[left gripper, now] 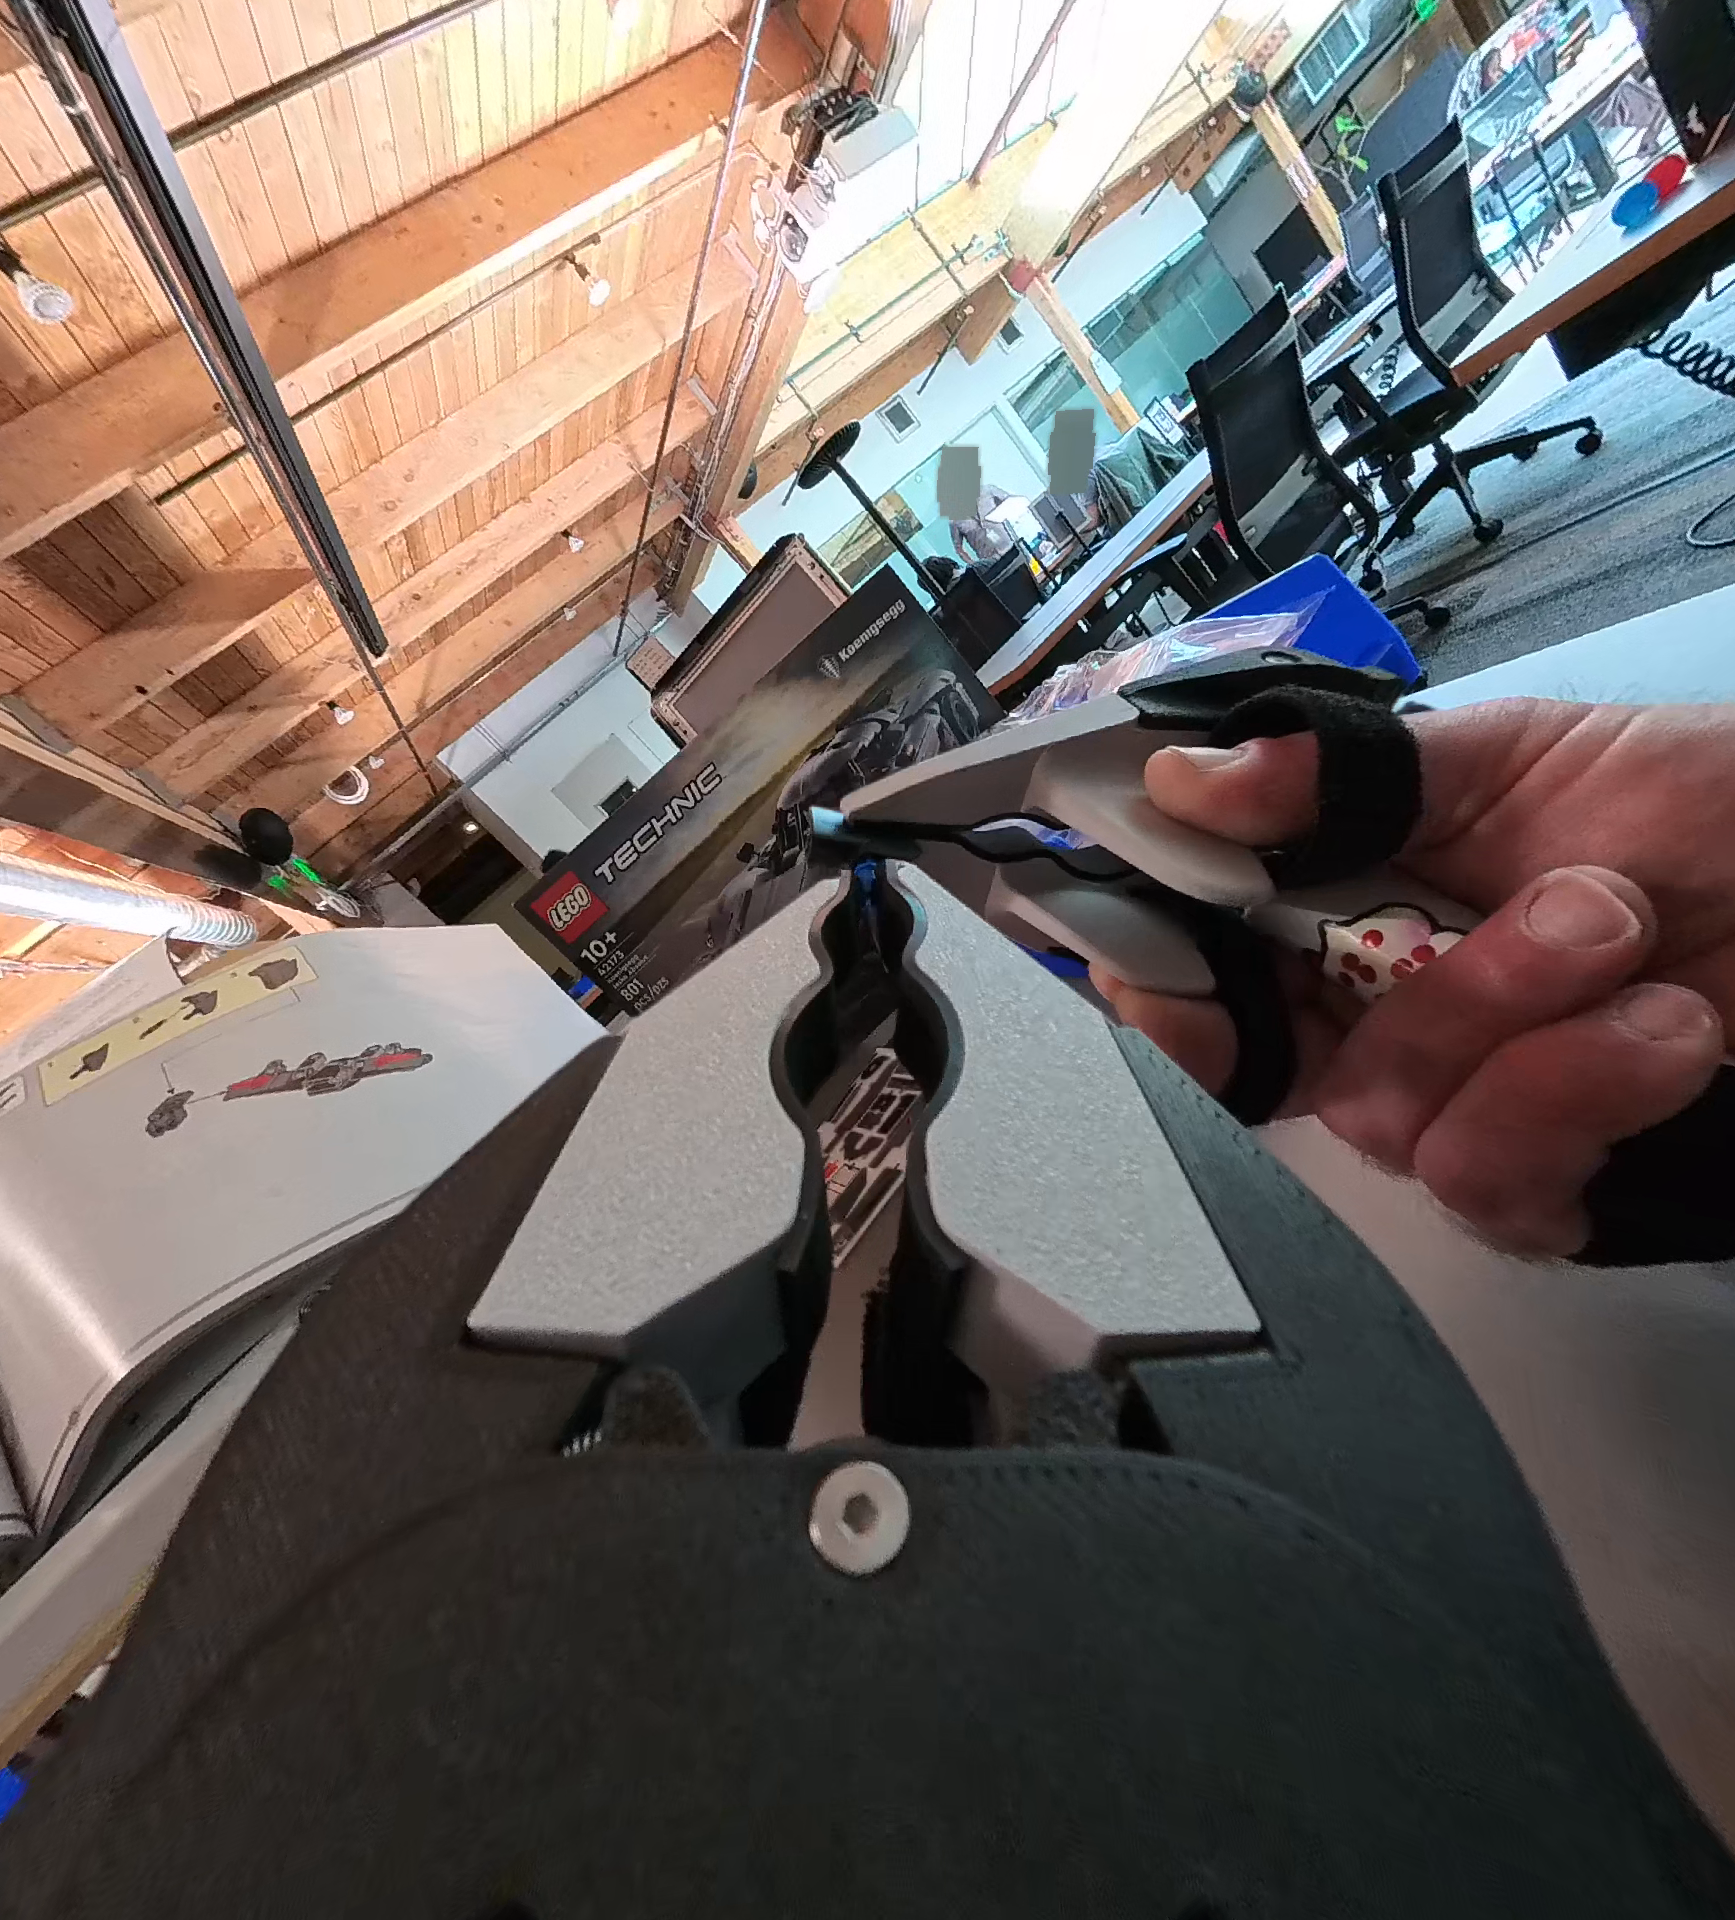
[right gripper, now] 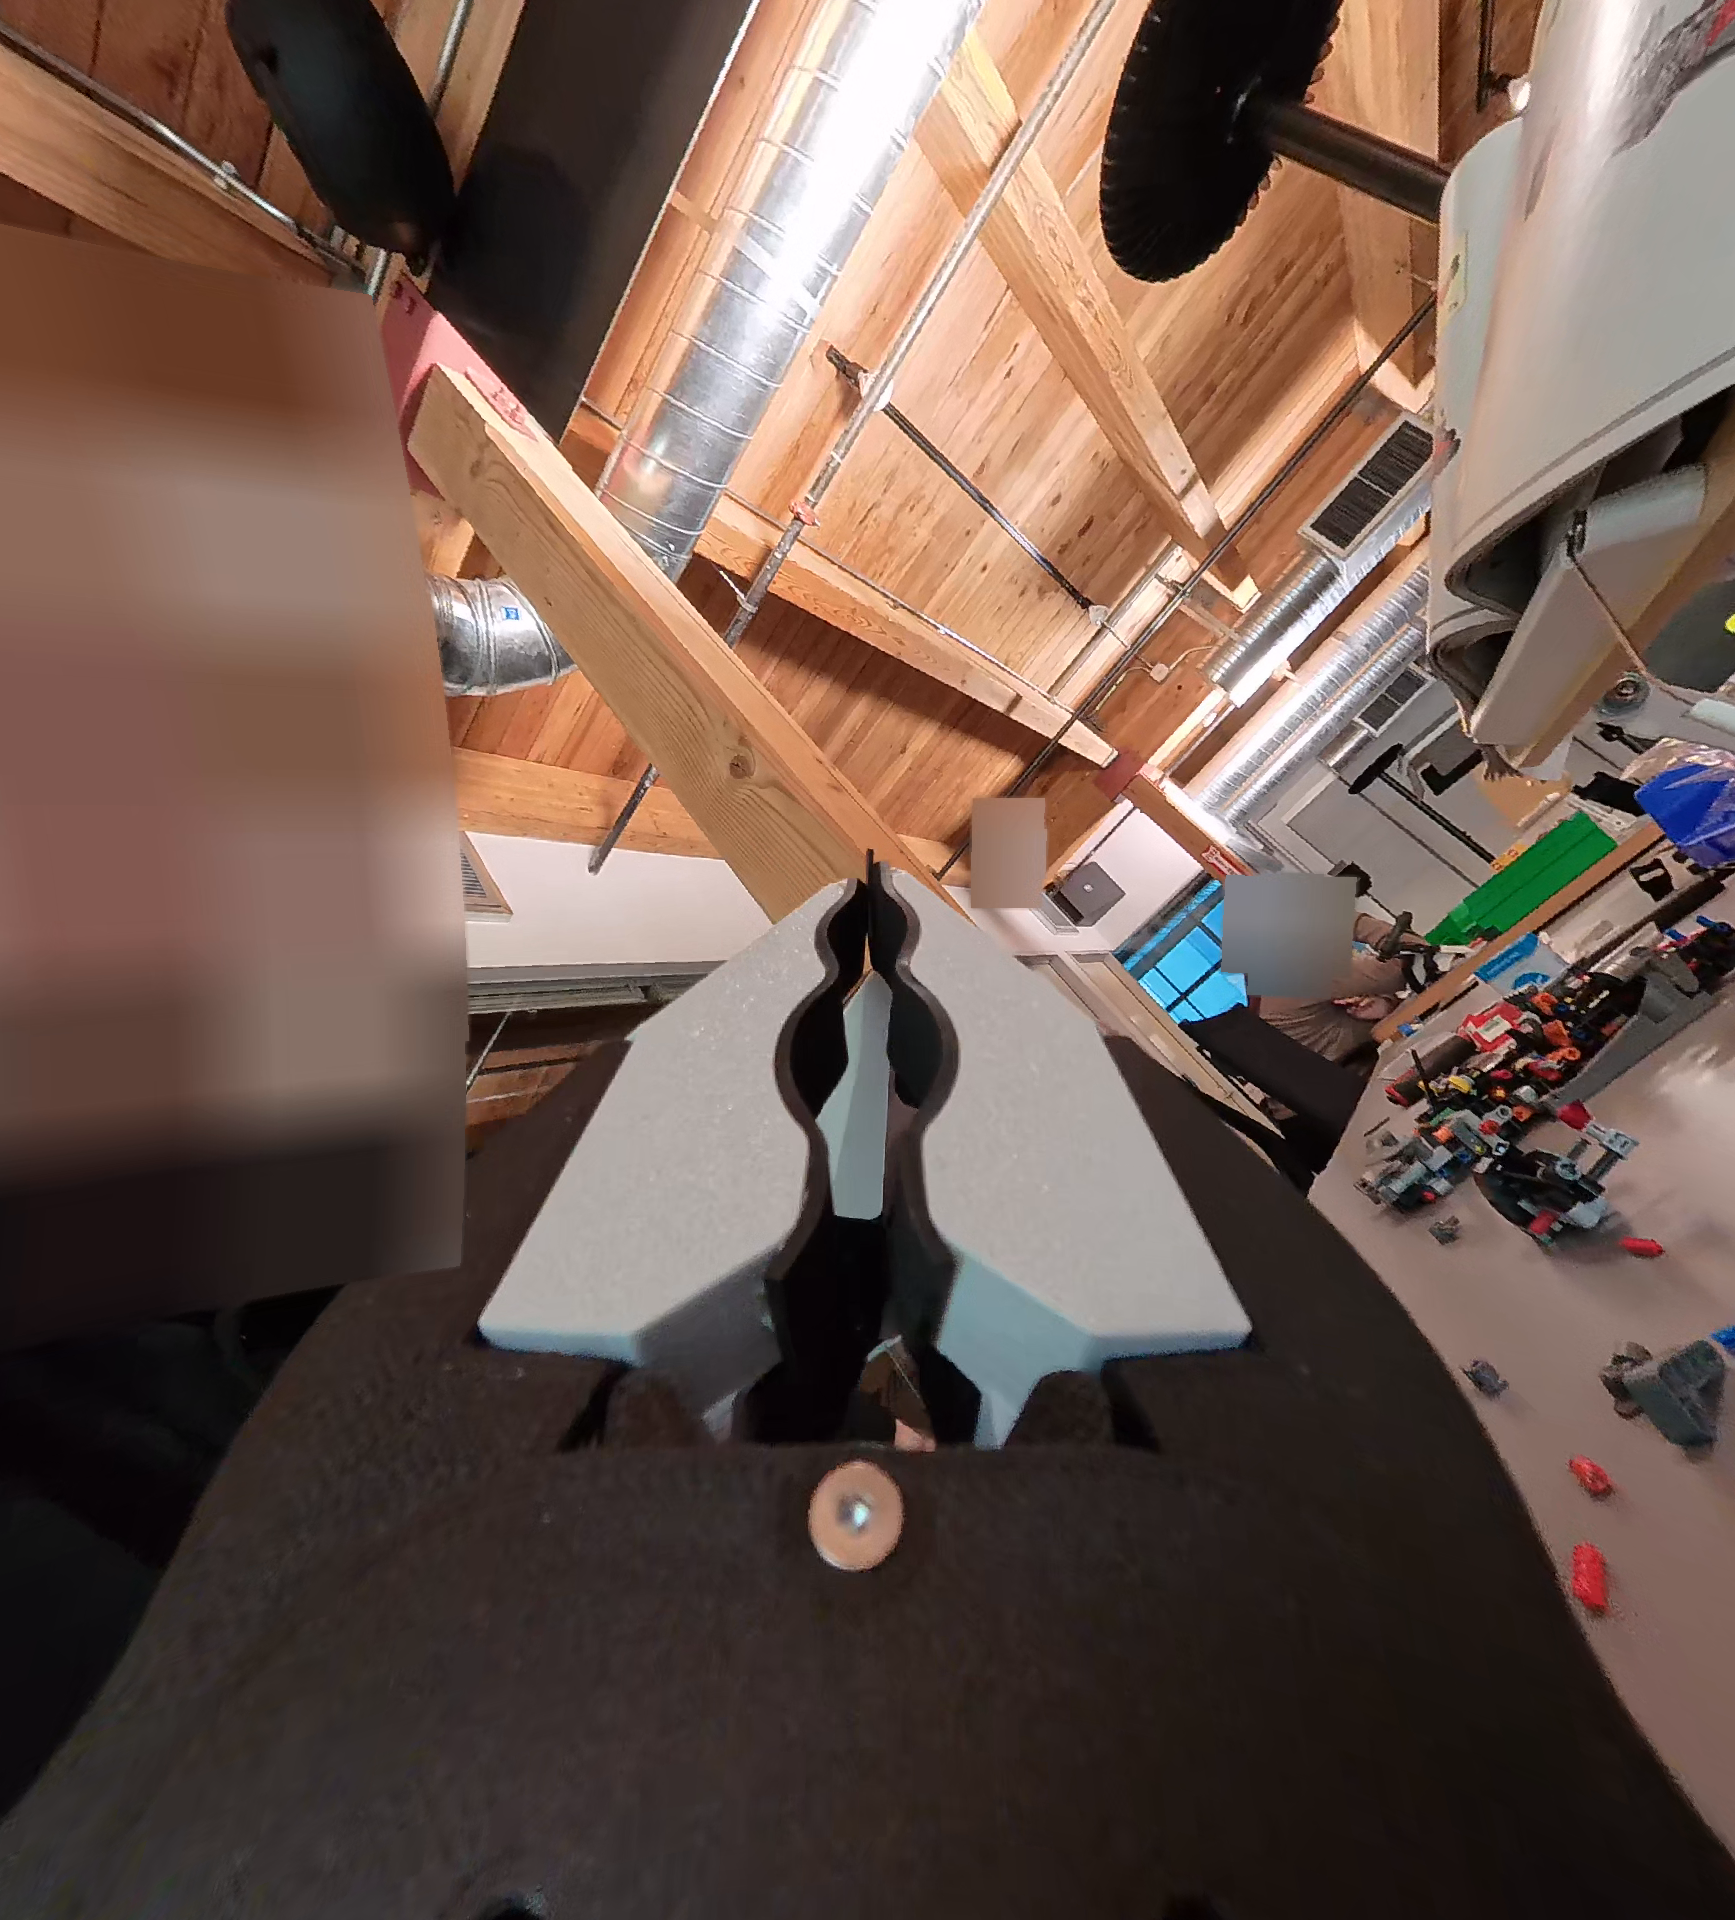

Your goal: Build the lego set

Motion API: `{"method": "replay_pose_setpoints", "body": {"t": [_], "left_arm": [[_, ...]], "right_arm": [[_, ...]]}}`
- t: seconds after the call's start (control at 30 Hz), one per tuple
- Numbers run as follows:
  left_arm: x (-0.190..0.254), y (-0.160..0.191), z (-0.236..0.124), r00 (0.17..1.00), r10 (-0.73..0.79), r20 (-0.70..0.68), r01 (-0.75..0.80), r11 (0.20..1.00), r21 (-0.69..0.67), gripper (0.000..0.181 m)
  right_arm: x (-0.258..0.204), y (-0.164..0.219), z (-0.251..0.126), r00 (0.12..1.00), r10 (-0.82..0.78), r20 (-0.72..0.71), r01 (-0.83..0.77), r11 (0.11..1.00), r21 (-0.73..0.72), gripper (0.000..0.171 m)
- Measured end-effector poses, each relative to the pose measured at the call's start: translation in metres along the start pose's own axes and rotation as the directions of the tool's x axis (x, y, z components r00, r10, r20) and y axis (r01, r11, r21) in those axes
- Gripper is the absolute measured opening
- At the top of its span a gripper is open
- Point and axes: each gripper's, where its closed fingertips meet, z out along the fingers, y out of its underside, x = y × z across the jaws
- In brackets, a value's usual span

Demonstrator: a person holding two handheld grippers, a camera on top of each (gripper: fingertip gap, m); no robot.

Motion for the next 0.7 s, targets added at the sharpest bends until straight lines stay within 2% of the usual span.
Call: {"method": "replay_pose_setpoints", "body": {"t": [0.17,0.27,0.43,0.7], "left_arm": [[-0.006,-0.001,-0.004,1.0,-0.012,0.006,0.012,1.0,-0.008,0.0],[-0.007,0.0,-0.009,0.999,-0.033,-0.002,0.032,0.999,-0.018,0.0],[-0.012,0.004,-0.017,0.999,-0.045,0.009,0.045,0.998,-0.042,0.0],[-0.029,0.019,-0.037,0.978,-0.206,0.02,0.207,0.974,-0.096,0.008]], "right_arm": [[0.005,0.009,0.003,1.0,0.015,-0.021,-0.016,0.999,-0.032,0.0],[0.006,0.013,0.007,0.998,-0.047,-0.048,0.043,0.997,-0.069,0.0],[0.012,0.019,0.012,0.996,-0.061,-0.064,0.055,0.994,-0.092,0.0],[0.014,0.011,0.015,0.985,-0.135,-0.111,0.127,0.989,-0.074,0.0]]}}
